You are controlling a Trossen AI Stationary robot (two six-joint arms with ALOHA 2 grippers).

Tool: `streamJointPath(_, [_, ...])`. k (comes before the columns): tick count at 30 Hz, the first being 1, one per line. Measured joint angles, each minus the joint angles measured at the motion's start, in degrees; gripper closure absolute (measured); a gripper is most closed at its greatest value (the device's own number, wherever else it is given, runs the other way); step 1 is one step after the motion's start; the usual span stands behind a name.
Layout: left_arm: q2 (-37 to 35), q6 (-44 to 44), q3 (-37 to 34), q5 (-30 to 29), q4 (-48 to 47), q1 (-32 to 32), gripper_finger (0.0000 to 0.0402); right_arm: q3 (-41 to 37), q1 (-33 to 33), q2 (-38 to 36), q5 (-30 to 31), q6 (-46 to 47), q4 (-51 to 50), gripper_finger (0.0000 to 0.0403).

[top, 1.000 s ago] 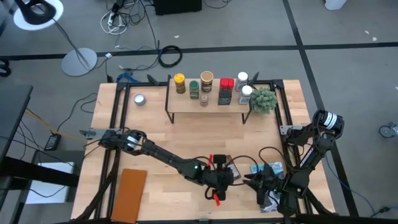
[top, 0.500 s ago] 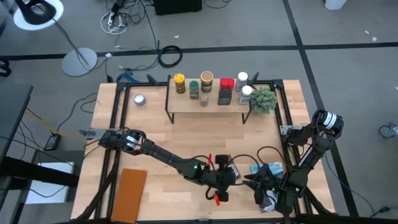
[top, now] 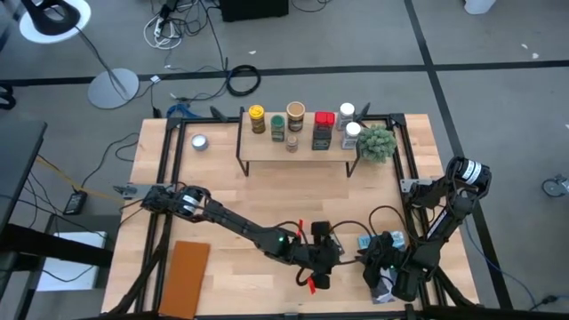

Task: Shelf spices
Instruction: Put the brown seasoning bag on the shelf

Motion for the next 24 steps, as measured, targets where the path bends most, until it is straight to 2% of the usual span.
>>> streamJointPath(4, [3.2,0.0,-0.1,-0.4,3.8,0.0,0.0135,0.0,0.0,0.0,0.0,0.0,0.0,0.0297])
streamJointPath(8, [5.4,-3.1,-0.1,-0.5,7.9,0.0,0.0104,0.0,0.0,0.0,-0.1,0.0,0.0,0.0297])
streamJointPath(14, [7.7,-3.4,-0.1,-3.8,9.2,0.5,0.0102,0.0,0.0,0.0,0.0,-0.4,-0.4,0.0297])
streamJointPath(24, [11.8,-6.1,0.0,-5.0,10.8,0.6,0.0110,0.0,0.0,0.0,0.3,-0.4,-0.5,0.0297])
